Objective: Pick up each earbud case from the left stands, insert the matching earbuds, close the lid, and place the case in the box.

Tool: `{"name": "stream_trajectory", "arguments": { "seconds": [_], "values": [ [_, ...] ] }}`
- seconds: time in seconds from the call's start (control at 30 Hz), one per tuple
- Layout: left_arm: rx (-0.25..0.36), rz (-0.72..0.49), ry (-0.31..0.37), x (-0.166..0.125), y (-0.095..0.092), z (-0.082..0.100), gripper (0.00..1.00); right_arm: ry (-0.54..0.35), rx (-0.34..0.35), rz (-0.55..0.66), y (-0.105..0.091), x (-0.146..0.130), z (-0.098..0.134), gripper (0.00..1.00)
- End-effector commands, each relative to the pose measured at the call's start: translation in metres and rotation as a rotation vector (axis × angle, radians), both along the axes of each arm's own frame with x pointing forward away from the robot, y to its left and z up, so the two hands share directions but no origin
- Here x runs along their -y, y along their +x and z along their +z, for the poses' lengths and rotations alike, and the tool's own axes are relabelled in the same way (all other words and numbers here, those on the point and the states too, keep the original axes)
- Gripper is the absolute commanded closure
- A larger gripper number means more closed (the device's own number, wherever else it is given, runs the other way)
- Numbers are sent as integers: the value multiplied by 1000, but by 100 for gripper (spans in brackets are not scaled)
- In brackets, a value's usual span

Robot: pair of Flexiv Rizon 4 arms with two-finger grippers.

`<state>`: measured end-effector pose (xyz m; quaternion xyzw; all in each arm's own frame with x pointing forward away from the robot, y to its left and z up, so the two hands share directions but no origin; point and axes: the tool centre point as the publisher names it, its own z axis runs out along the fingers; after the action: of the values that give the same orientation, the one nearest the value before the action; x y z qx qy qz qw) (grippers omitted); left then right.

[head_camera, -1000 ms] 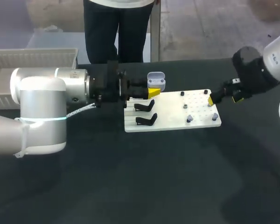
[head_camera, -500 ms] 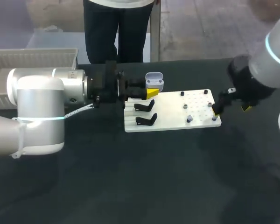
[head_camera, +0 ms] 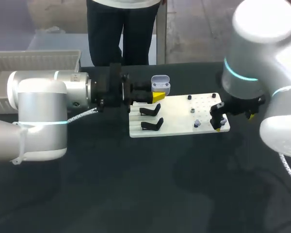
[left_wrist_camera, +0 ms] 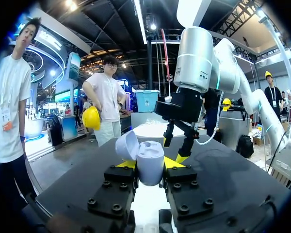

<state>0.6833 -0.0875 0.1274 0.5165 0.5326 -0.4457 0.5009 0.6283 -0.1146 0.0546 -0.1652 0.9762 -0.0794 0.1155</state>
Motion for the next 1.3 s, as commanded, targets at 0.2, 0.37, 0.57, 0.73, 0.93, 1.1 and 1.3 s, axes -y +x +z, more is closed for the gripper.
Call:
{"name": "stream_trajectory", "arguments": {
  "seconds": [0.2,0.37,0.57,0.73,0.93,1.1,1.3],
  "values": [
    [5,7,-4,0,-2,-1,100,-28,-5,5,15,-9,-14,0],
    [5,7,-4,0,-2,-1,100,-11,-24,21,19,-11,-18,26],
    [5,7,-4,0,-2,-1,100,-12,-33,33,21,-14,-22,51],
    [5,7,-4,0,-2,-1,100,-8,-35,37,24,-16,-24,51],
    [5,7,-4,0,-2,-1,100,-11,-43,40,25,-17,-26,52],
    [5,7,-4,0,-2,-1,100,-13,-47,36,24,-15,-26,53],
    [5,7,-4,0,-2,-1,100,-15,-53,22,23,-9,-27,53]
  ]
}}
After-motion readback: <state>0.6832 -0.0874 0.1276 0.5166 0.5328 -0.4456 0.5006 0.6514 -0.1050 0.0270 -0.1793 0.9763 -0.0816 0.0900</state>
